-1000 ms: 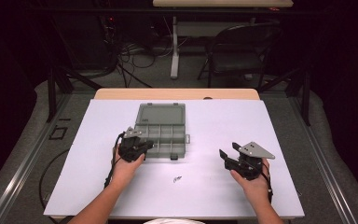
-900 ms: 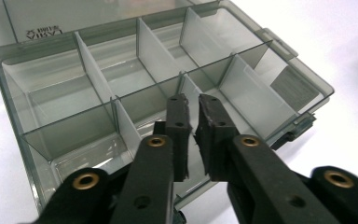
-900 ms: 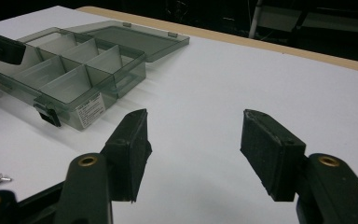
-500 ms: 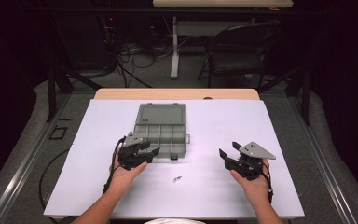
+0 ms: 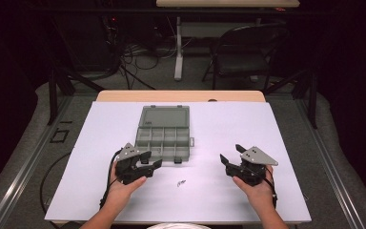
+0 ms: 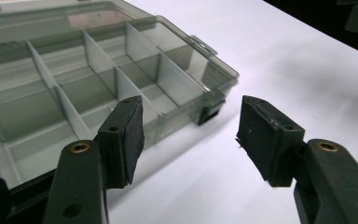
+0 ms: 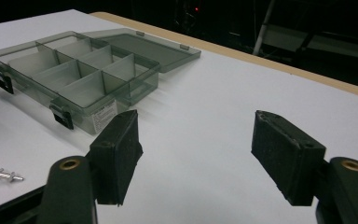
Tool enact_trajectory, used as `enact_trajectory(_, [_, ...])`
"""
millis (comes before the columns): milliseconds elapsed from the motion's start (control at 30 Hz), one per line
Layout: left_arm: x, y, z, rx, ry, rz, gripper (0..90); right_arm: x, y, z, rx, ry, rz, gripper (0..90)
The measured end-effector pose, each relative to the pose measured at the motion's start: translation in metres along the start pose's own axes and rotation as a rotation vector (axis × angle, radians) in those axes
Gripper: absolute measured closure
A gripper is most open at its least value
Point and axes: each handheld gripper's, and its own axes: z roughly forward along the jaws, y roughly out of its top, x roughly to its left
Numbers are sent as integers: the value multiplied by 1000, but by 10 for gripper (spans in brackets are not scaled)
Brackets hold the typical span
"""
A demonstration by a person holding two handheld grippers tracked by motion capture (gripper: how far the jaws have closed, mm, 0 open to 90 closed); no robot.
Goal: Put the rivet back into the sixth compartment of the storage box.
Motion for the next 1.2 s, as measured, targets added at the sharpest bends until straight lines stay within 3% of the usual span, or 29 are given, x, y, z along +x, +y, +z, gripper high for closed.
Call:
enact_trajectory(67, [-3, -2, 0, 5, -9, 11, 400, 0, 0, 1, 5, 2, 6, 245])
enact_trajectory(267, [-8, -5, 3, 3, -16, 3, 354, 1, 1, 3, 4, 3, -2, 216])
enact_trajectory(433, [-10, -9, 10, 34, -15, 3, 347, 0, 0, 6, 8, 2, 10, 195])
enact_trajectory(533, [-16, -13, 17, 65, -24, 23, 401, -1, -1, 7, 12, 4, 20, 192])
enact_trajectory(633, [-21, -18, 27, 86, -62, 15, 445, -2, 0, 6, 9, 3, 17, 192])
enact_trajectory(767, [-28, -21, 35, 115, -79, 30, 481, -2, -1, 7, 12, 4, 21, 192])
enact_trajectory(867, [-31, -23, 38, 128, -101, 17, 526, -2, -1, 7, 19, 2, 20, 194])
enact_trajectory(1200, [-43, -26, 42, 158, -105, 21, 654, -3, -1, 7, 22, -2, 30, 202])
